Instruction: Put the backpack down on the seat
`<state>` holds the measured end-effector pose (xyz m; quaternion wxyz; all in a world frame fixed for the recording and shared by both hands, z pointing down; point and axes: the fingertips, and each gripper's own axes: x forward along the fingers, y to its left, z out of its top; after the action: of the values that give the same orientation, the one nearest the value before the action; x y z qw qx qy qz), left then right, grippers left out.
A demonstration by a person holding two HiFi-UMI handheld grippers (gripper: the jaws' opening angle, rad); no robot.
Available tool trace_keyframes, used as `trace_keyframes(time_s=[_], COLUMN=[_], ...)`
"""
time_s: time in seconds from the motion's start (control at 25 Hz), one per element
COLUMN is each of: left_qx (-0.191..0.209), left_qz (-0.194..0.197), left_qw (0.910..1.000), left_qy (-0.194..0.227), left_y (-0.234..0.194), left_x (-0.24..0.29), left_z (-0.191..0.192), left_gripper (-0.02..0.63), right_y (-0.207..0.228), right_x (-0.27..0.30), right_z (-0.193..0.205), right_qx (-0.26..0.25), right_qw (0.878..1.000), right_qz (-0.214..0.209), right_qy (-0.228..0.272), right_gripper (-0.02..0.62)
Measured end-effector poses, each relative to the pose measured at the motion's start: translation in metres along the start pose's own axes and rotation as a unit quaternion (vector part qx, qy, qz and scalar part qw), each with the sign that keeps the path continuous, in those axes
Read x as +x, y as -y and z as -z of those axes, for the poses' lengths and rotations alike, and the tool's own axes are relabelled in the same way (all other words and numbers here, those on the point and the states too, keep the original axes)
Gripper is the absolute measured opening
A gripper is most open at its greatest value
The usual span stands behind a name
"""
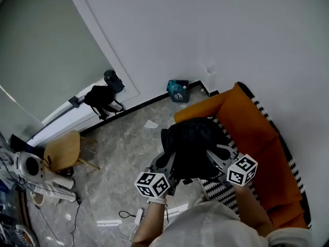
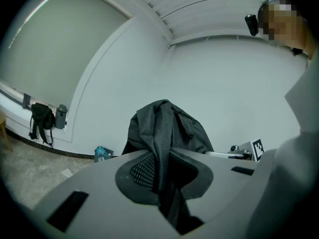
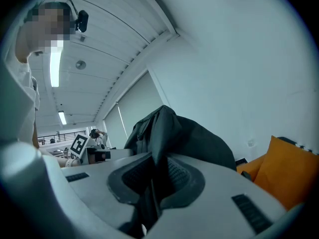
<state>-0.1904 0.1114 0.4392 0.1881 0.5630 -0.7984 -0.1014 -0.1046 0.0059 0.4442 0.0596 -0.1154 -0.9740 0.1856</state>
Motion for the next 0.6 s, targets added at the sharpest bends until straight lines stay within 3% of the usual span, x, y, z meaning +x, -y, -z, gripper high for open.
trace_keyframes(time_s=[0.6], left_qx=[0.015], left_qz=[0.058], left_qw=[0.9982], left_qy=[-0.008], left_y=[0.027], left_x=[0.096], left_z=[-0.029], left_gripper=[0.061], right_y=[0.075], right_x=[-0.018], right_z=[-0.050], right_qx=[-0.010], right_qw=[0.998], right_qz=[0.054], right_qy=[0.029], right_gripper=[0.052])
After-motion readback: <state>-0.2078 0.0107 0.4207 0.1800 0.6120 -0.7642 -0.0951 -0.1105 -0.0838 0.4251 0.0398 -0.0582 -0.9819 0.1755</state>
